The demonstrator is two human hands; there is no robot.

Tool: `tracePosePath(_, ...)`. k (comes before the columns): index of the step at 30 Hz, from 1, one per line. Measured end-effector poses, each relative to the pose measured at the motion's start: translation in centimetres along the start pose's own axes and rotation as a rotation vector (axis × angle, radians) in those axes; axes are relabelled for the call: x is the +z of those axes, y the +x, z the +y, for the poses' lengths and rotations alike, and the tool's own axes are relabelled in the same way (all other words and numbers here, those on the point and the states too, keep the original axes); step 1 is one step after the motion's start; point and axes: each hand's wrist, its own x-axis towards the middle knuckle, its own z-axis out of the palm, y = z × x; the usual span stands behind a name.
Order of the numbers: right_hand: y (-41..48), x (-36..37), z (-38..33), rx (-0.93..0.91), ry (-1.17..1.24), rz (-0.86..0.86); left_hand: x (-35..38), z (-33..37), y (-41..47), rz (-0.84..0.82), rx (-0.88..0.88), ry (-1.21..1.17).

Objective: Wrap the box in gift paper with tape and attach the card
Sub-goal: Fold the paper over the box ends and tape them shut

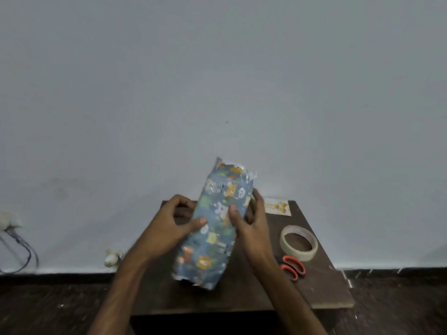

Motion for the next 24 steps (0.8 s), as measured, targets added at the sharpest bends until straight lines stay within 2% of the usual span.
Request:
tracePosePath(2, 0.0, 0.2, -1.4, -0.146, -0.016, -0.065, 0.4, 1.6, -0.7, -0.002, 0.057, -0.163)
tracePosePath(4, -0.4, 0.5, -1.7, -0.236, -0.027, -0.126, 0.8, 3.1, -1.5, 0.096, 0.138, -0.267)
tracePosePath(6, -0.9, 1.2, -1.6, -0.264, -0.045, -0.150, 1.1, 4.3, -2.6, 0.214, 0.205, -0.259)
tracePosePath(11, -1.5, 2.5, -2.3, -0.236, -0.048, 0.035, 2.2, 4.4, -3.7, 0.309, 0.267, -0.254)
tracePosePath(17, -1.3, 3.8, -3.3, -0.250, -0.088, 0.157, 2.3, 4.5, -2.8, 0.269, 0.125, -0.426)
tracePosePath(24, -0.6, 4.3, -3.0, -0.186, -0.157, 0.234, 2.4, 3.8, -2.2, 0.303, 0.163, -0.243)
